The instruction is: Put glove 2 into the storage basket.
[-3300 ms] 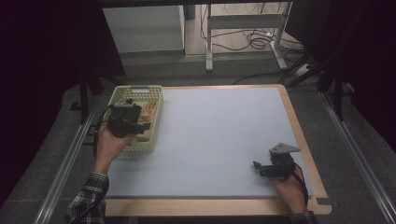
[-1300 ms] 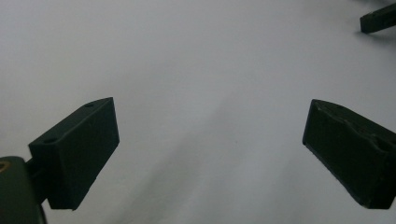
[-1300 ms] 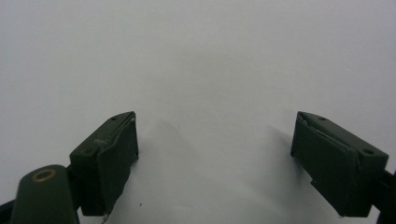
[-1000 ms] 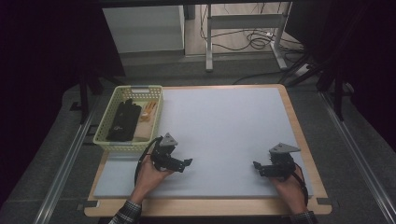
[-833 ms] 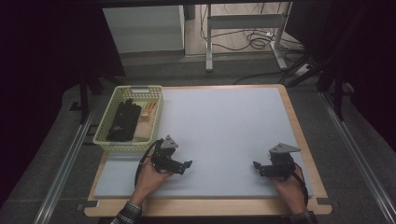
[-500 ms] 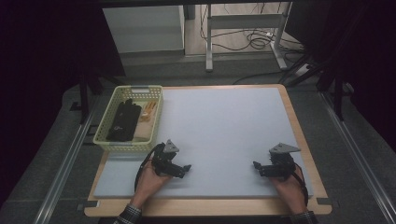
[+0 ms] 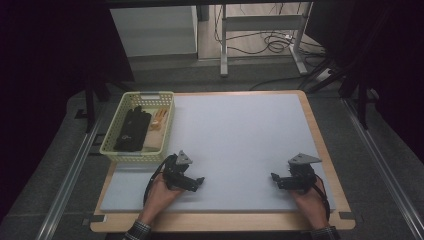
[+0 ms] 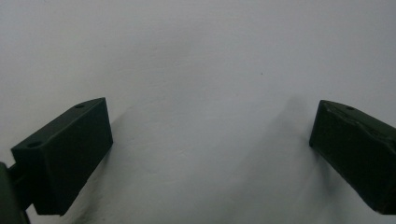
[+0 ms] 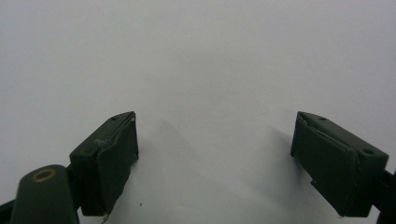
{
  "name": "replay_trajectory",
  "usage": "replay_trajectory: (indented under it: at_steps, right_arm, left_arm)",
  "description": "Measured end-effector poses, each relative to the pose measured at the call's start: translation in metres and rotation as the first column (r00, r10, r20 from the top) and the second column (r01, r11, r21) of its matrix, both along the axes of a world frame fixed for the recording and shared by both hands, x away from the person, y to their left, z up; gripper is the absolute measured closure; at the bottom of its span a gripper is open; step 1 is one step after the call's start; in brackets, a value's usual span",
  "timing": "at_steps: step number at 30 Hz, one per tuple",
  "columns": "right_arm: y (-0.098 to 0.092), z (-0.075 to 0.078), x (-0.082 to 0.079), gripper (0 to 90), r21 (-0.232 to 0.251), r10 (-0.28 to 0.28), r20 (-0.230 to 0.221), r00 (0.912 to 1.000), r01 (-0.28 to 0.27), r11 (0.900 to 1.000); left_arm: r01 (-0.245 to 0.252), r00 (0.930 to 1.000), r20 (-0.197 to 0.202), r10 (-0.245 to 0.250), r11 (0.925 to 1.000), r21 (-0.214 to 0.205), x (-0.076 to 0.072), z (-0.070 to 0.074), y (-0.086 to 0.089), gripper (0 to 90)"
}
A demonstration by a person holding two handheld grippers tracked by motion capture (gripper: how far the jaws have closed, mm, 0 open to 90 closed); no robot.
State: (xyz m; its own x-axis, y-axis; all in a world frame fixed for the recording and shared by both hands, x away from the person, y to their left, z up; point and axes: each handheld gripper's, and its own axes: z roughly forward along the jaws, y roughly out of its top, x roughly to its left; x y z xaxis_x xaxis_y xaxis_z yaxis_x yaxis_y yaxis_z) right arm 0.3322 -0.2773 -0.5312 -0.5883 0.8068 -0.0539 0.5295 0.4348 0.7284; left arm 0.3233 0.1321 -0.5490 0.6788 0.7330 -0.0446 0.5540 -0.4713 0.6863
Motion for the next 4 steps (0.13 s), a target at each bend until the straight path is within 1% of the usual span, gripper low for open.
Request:
replay_trajectory:
  at_steps: [4]
  right_arm:
    - [-0.0001,-0.0002,0.0000,14.6,0.001,0.000,-0.001,1.0000,0.000,1.0000]
  left_arm:
    - [0.000,1.0000,-0.001,0.000,1.0000,0.000,0.0002,0.0000,0.0000,0.0]
